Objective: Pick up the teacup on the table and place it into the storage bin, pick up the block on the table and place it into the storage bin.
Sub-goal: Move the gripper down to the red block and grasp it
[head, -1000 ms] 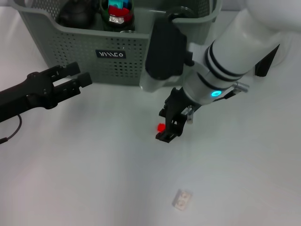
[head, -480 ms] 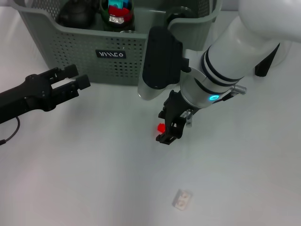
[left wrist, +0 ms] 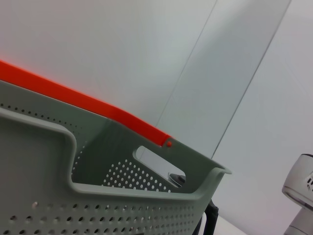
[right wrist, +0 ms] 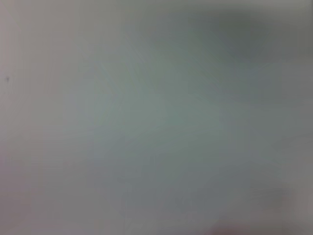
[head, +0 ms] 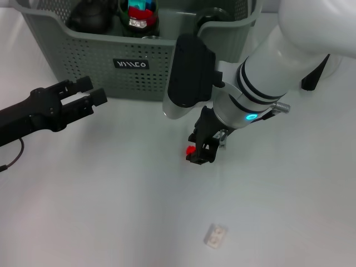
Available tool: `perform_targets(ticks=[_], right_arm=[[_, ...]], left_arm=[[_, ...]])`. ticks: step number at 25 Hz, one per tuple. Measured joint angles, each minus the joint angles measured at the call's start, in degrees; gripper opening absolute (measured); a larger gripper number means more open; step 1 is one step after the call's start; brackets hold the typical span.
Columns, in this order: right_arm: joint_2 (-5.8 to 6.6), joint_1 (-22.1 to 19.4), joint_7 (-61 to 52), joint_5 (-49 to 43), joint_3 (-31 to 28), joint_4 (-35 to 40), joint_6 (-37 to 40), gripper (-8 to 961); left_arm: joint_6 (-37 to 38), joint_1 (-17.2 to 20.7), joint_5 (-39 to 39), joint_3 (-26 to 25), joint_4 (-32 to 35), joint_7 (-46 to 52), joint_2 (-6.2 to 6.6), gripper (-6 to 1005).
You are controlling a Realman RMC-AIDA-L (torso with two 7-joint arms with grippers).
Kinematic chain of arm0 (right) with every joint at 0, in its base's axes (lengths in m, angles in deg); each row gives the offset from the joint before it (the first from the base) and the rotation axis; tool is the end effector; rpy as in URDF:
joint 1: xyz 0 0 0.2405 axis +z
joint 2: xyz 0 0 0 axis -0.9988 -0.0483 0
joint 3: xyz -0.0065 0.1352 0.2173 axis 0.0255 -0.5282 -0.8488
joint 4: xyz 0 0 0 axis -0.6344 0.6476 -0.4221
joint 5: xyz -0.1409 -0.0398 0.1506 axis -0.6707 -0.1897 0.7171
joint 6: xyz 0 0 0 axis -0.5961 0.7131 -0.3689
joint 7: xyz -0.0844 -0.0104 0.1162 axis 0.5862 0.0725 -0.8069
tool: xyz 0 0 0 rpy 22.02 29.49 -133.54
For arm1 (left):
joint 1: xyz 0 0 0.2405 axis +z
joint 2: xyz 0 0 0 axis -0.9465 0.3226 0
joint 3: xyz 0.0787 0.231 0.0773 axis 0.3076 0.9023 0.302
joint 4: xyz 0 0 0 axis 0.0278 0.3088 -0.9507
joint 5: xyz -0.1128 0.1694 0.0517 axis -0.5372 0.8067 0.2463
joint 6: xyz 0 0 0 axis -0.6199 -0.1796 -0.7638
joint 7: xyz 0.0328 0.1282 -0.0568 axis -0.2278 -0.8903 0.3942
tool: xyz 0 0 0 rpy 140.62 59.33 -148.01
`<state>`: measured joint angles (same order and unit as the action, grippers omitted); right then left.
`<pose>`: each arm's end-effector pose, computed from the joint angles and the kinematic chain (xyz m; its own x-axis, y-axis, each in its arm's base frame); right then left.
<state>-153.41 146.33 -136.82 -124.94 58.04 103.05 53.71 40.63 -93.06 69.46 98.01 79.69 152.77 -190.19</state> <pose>0.1084 0.3563 -0.1448 0.8966 -0.0690 0.4374 -0.0231 -0.9937 -0.1093 -0.3225 0.2672 0.0343 0.4936 0.3969 0.7738 0.7048 -0.7038 -0.0886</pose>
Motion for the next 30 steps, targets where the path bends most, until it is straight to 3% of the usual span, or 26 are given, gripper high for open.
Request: perform_targets(ticks=[7,30], right_arm=[[-0.09,0.0,0.0,0.2,0.1,-0.1,-0.6,415],[-0.11,1.6,-4.2,2.2,0.5,-3.5,-1.3,360]], left_arm=[[0.0,0.0,0.0,0.0,0.0,0.0,0.00,642],[-0.1,-0.1,-0.1,0.0,0.0,-0.1,-0.06,643]])
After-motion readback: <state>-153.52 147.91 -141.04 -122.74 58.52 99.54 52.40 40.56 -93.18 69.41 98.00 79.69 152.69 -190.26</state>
